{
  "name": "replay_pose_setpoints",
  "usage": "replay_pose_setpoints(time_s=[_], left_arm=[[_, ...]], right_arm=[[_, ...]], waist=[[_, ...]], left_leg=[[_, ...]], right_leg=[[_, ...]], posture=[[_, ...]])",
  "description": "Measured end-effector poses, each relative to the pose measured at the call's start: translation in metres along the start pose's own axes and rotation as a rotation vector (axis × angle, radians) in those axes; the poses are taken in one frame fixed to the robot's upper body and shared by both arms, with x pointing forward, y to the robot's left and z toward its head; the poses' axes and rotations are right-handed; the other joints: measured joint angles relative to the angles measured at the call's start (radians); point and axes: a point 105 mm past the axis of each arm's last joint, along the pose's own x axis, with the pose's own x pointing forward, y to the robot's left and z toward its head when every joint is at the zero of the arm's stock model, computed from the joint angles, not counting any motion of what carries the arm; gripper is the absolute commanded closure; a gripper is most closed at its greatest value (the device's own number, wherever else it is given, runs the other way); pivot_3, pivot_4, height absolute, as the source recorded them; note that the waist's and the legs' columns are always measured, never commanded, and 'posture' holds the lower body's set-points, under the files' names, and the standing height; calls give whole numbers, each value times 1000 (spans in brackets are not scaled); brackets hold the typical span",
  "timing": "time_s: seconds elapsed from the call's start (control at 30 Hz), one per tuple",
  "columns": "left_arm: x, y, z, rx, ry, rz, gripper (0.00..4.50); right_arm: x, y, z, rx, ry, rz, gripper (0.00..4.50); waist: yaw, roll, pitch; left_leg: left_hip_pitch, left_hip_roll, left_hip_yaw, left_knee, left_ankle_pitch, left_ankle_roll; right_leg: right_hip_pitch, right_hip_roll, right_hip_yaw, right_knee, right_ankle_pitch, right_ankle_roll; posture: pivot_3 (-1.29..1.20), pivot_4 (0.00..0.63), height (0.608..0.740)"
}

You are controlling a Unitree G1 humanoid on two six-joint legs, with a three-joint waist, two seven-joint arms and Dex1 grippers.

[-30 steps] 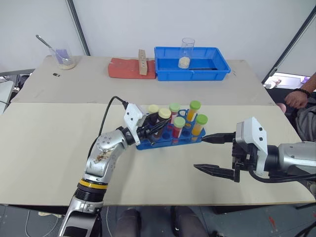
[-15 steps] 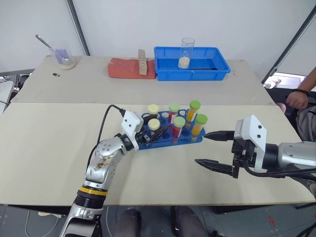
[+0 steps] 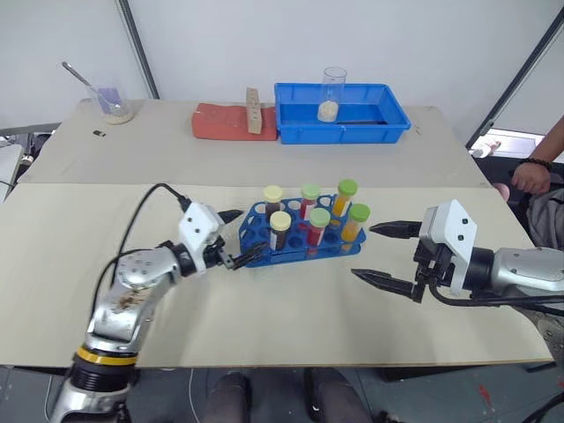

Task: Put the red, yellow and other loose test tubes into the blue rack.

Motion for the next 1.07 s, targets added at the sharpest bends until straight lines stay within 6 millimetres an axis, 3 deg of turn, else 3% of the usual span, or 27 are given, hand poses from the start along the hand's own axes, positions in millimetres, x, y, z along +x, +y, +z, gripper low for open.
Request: replay_pose_setpoints(time_s=[0.17,0.37,0.57,0.73,1.07], left_arm=[[-33,6,-11,110,163,8,41],[-52,25,-2,139,159,84,41],[-79,29,-9,115,218,91,41],[-85,31,-10,113,222,89,41],[-82,34,-3,135,196,76,41]], right_arm=[[-4,-2,-13,12,23,36,65],[-10,-6,-15,21,20,43,65],[-34,-22,-8,10,27,7,65],[-45,-25,-8,9,45,12,65],[-46,-23,-12,21,55,17,65]], waist=[[1,0,0],[3,0,0],[1,0,0],[5,0,0],[3,0,0]], left_leg=[[0,0,1,-1,0,0],[0,1,2,-1,0,0],[0,1,3,-3,0,0],[0,1,3,-2,0,0],[0,1,3,-2,0,0]], right_leg=[[-1,0,0,0,-1,-1],[-2,-1,0,0,-1,-2],[-3,-1,-1,0,-1,-3],[-3,-1,-1,0,-1,-3],[-3,-1,0,0,-1,-3]], posture=[[0,150,740],[0,150,740],[0,150,740],[0,150,740],[0,150,740]])
